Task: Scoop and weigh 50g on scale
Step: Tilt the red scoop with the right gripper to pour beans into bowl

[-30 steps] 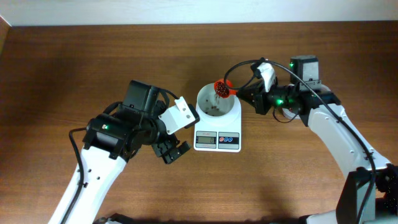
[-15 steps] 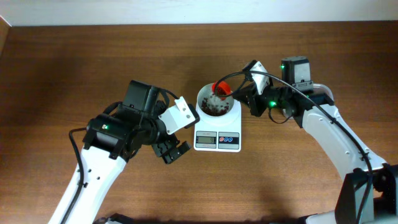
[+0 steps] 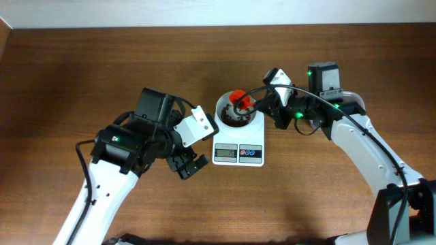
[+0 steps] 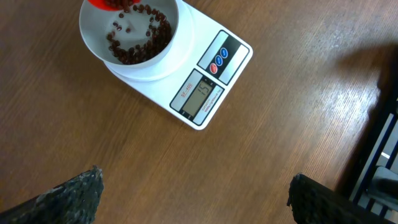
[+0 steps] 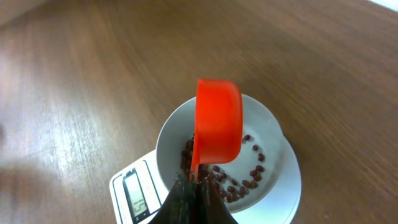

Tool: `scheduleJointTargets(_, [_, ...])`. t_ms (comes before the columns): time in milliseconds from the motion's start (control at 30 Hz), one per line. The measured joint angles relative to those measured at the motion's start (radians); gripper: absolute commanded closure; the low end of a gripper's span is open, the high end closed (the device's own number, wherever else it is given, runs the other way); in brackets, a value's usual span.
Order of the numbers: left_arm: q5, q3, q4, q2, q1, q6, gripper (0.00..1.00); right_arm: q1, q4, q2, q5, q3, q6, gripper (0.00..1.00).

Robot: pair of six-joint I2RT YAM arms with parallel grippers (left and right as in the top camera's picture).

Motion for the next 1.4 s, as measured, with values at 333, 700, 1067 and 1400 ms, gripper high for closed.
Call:
scheduleJointTargets(333, [0.0, 0.0, 0.0, 0.0, 0.0, 0.0, 0.01, 0.005, -0.008, 0.0, -0.004, 0.0, -0.042, 0.96])
scheduleJointTargets(700, [0.0, 0.0, 0.0, 0.0, 0.0, 0.0, 0.01, 0.023, 0.007, 0.016, 0.029, 0.0, -0.044, 0.96])
scheduleJointTargets(1067, [0.0, 0.0, 0.0, 0.0, 0.0, 0.0, 0.01, 0.026, 0.031, 0.017, 0.037, 0.0, 0.018, 0.96])
scheduleJointTargets(1400, [0.0, 0.0, 0.0, 0.0, 0.0, 0.0, 0.01, 0.028, 0.055, -0.007, 0.158, 0.001, -0.042, 0.96])
